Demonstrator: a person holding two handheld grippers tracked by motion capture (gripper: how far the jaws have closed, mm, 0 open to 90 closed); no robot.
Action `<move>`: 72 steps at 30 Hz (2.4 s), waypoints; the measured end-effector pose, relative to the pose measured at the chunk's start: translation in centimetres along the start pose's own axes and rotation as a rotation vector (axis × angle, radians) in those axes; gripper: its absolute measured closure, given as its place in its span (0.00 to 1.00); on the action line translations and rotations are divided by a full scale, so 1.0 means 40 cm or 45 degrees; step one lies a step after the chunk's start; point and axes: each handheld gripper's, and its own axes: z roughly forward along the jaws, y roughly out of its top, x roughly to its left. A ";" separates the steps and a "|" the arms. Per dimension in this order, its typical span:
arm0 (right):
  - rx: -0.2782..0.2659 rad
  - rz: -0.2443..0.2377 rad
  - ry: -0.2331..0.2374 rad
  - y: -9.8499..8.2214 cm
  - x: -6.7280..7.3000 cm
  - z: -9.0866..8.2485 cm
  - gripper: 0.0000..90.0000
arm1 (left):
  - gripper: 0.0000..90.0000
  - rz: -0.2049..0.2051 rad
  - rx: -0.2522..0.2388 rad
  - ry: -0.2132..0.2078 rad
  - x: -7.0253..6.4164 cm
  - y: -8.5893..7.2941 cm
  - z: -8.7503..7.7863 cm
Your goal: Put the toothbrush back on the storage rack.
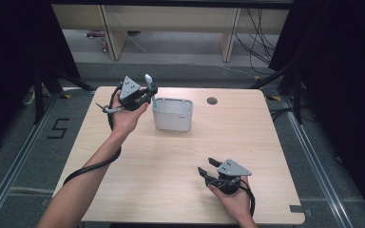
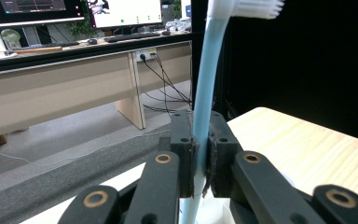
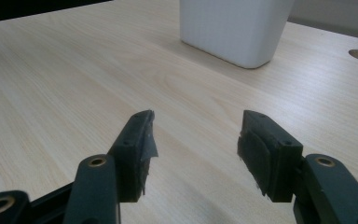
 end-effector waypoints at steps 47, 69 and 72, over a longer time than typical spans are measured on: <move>0.020 0.011 0.021 -0.004 0.003 0.002 0.49 | 0.92 -0.030 0.115 0.012 0.006 -0.043 0.065; 0.018 0.022 0.018 -0.005 0.005 0.001 0.49 | 0.92 -0.066 0.172 0.004 -0.003 -0.083 0.079; 0.018 0.023 0.019 -0.005 0.005 0.001 0.49 | 0.92 -0.071 0.181 0.003 -0.003 -0.089 0.081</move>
